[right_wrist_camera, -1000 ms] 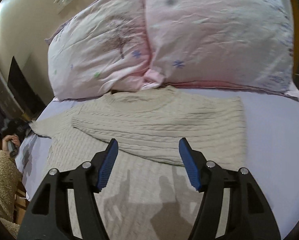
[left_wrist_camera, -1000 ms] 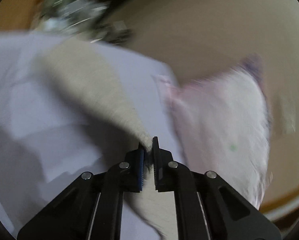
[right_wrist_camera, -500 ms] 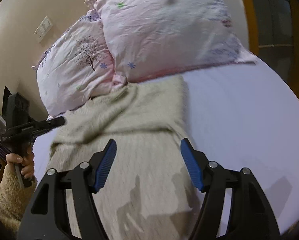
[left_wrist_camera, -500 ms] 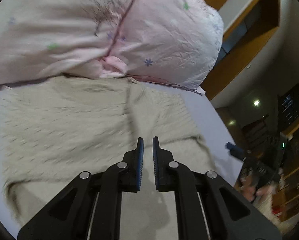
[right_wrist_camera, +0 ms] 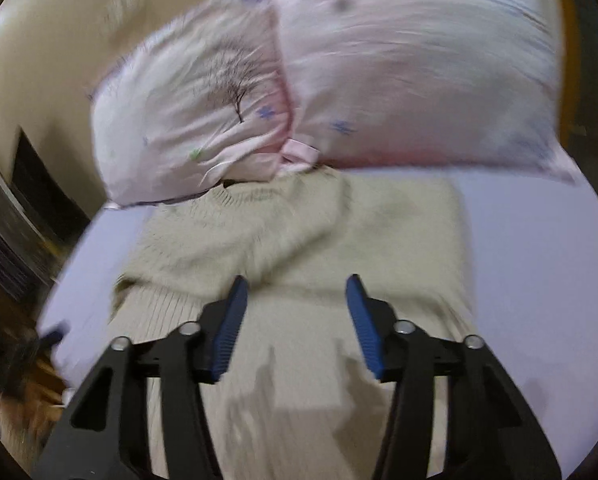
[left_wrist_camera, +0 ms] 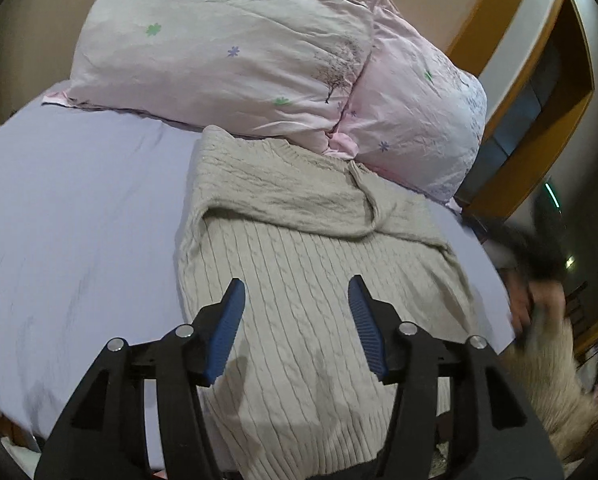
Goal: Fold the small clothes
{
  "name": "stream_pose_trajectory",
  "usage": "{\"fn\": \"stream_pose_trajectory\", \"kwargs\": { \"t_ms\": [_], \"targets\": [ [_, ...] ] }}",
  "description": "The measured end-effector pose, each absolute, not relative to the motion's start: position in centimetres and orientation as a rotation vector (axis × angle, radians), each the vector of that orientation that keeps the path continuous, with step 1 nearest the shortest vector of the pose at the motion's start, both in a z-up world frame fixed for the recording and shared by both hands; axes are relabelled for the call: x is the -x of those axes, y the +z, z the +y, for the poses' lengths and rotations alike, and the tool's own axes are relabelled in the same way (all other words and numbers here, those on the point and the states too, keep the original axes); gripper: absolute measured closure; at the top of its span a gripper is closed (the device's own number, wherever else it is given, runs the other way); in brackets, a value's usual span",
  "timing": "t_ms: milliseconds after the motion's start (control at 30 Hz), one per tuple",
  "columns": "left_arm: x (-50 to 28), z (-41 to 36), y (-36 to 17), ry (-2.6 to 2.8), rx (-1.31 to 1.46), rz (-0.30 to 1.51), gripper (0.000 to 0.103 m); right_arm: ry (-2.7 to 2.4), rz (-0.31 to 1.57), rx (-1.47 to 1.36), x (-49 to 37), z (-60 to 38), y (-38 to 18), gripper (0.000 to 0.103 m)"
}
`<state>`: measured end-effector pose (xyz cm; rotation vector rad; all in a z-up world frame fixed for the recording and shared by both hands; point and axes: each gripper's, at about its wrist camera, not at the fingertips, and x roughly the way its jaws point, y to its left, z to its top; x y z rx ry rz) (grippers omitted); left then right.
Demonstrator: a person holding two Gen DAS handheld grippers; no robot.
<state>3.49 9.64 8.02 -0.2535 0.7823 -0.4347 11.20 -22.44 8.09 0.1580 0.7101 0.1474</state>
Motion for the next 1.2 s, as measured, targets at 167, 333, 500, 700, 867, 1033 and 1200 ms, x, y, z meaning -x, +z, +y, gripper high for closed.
{"fn": "stream_pose_trajectory", "kwargs": {
  "t_ms": [167, 333, 500, 700, 867, 1033, 1200],
  "targets": [
    [-0.1, 10.6, 6.6, -0.409, 0.294, 0.767, 0.04, 0.028, 0.843, -0.158, -22.8, -17.7, 6.5, 0.068],
    [0.8, 12.7, 5.4, -0.367, 0.335, 0.781, 0.04, -0.082, 0.935, -0.149, -27.2, -17.7, 3.1, 0.098],
    [1.3, 14.7, 5.0, -0.387, 0.367, 0.756, 0.04, -0.048, 0.698, -0.391, -20.8, -24.8, 5.6, 0.098],
    [2.9, 16.2, 2.9, -0.516, 0.416, 0.797, 0.04, -0.007, 0.652, -0.584, -6.8, -34.8, 3.8, 0.044],
    [4.1, 17.8, 1.0, -0.614, 0.522, 0.855, 0.04, 0.331, 0.698, -0.67, 6.3, -38.5, 0.9, 0.042],
    [4.4, 16.8, -1.2, -0.669, 0.565, 0.955, 0.04, 0.417, 0.805, -0.862, 11.0, -40.2, -3.6, 0.042],
    [3.8, 15.2, -2.1, -0.66, 0.586, 0.991, 0.04, 0.469, 0.877, -0.835, 10.1, -38.1, -4.8, 0.046]
  ]
}}
